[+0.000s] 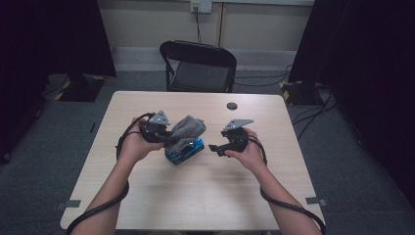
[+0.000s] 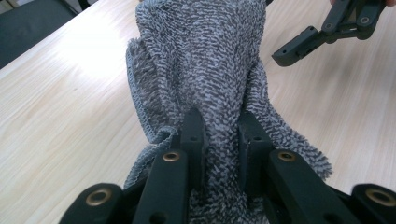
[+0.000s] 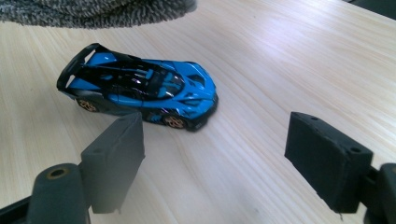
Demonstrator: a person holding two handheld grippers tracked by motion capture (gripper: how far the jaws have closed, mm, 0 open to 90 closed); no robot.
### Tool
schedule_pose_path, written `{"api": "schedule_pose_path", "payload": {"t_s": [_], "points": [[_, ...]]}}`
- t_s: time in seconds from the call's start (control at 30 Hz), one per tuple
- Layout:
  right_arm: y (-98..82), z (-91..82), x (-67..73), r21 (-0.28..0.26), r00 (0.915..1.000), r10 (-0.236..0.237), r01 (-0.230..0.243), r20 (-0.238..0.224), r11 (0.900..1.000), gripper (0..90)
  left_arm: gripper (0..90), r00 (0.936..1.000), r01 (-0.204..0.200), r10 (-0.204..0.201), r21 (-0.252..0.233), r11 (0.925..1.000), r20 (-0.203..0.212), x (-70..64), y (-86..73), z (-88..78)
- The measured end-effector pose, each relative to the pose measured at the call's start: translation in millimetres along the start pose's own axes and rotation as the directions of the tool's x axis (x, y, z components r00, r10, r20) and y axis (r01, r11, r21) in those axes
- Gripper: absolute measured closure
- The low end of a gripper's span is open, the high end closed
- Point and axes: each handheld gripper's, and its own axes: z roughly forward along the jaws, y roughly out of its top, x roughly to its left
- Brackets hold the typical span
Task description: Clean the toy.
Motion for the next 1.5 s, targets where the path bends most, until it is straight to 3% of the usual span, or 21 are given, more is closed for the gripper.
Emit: {"api": "schedule_pose_path", "payload": {"t_s": [0.27,0.43,0.73,1.07,1.2,1.4,1.5], "points": [[-10.2,-24.7,-16.5,0.004,0.9994,0.004,-0.004,0.036,1.000,19.7,75.9,0.9989,-0.027,0.027,0.008,0.9996,0.038,-16.7,13.0,19.7],[-17.6,-43.7,-29.2,-0.011,0.9974,0.034,-0.034,0.064,0.999,19.9,75.9,0.9963,-0.052,0.052,0.005,0.9986,0.069,-28.6,23.9,35.2],[-38.7,-71.0,-52.0,-0.014,0.9905,0.071,-0.070,0.118,0.997,20.2,75.9,0.9916,-0.050,0.050,0.002,0.9987,0.119,-44.0,31.7,68.2],[-60.0,-83.5,-69.3,0.007,0.9843,0.093,-0.095,0.150,0.995,21.0,75.9,0.9845,-0.041,0.035,0.033,0.9986,0.172,-63.7,22.3,118.3],[-63.3,-87.0,-73.4,-0.003,0.9824,0.107,-0.108,0.153,0.994,21.2,75.8,0.9815,-0.057,0.046,0.053,0.9970,0.186,-73.4,21.7,138.9],[-61.4,-87.2,-72.8,-0.009,0.9846,0.099,-0.099,0.144,0.995,21.2,75.4,0.9740,-0.111,0.092,0.083,0.9904,0.207,-85.7,26.4,160.6],[-58.3,-85.8,-71.1,-0.008,0.9872,0.088,-0.088,0.133,0.996,21.2,74.1,0.9746,-0.110,0.094,0.071,0.9914,0.203,-90.9,25.8,166.5]]}}
